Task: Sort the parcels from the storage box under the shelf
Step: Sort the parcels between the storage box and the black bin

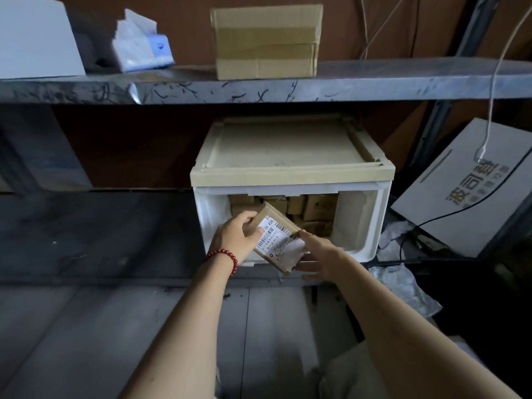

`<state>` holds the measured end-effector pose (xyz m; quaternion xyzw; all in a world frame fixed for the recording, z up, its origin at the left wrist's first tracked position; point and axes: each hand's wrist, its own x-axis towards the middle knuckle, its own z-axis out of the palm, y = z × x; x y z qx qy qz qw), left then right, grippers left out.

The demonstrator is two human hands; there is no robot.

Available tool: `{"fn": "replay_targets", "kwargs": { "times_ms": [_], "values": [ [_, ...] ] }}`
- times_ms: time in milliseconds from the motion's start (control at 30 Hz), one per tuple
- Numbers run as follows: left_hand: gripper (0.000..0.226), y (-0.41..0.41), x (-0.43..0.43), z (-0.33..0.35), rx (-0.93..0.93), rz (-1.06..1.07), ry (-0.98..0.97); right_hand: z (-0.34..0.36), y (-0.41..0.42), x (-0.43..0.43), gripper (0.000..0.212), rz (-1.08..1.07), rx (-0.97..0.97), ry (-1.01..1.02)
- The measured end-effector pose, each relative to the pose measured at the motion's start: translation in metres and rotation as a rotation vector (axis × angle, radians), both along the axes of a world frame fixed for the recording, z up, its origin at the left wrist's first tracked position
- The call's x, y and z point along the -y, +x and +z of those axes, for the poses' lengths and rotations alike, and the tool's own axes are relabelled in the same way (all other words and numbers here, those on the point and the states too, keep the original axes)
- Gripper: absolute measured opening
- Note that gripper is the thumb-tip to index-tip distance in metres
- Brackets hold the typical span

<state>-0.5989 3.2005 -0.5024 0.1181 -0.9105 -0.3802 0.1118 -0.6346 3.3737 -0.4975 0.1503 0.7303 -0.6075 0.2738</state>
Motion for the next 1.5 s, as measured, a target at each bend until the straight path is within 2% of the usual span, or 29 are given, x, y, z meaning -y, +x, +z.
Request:
{"fn": "replay_targets", "kwargs": {
  "times_ms": [233,400,467,633,767,833,900,1033,1133,1267,1367,1500],
  "values": [
    [0.03,0.021,0.0,0.009,-0.069,-0.012,0.063,0.0,0.007,-0.009,0.036,0.159,0.021,0.007],
    [0.021,0.021,0.001,0.006,-0.02,-0.018,0.052,0.001,0.003,-0.012,0.033,0.143,-0.009,0.006],
    [0.024,0.021,0.004,0.003,0.007,0.013,0.086,0.003,0.003,-0.013,0.036,0.151,-0.029,0.025],
    [0.035,0.016,0.011,0.0,0.062,0.117,0.205,-0.001,0.002,-0.008,0.045,0.153,-0.171,0.003],
    [0.019,0.012,0.018,0.0,0.072,0.227,0.324,-0.004,0.001,-0.003,0.038,0.229,-0.295,-0.004],
    [0.022,0.012,0.023,0.0,0.085,0.263,0.396,-0.002,0.002,-0.002,0.036,0.3,-0.325,0.02],
    [0.02,0.014,0.027,0.001,0.108,0.284,0.486,0.001,0.002,-0.002,0.043,0.377,-0.372,0.016],
    [0.04,0.016,0.029,0.002,0.145,0.303,0.607,0.006,-0.001,-0.005,0.07,0.412,-0.458,-0.012],
    [0.047,0.014,0.025,0.0,0.145,0.298,0.575,0.004,-0.002,-0.002,0.066,0.383,-0.454,-0.069],
    [0.062,0.01,0.02,-0.002,0.15,0.294,0.465,-0.001,0.0,0.006,0.043,0.267,-0.356,-0.149],
    [0.058,0.007,0.016,-0.001,0.133,0.305,0.454,-0.004,-0.003,0.003,0.033,0.175,-0.271,-0.083],
    [0.046,0.002,0.01,0.0,0.102,0.305,0.426,-0.002,-0.009,-0.001,0.032,0.117,-0.184,-0.063]
  ]
}}
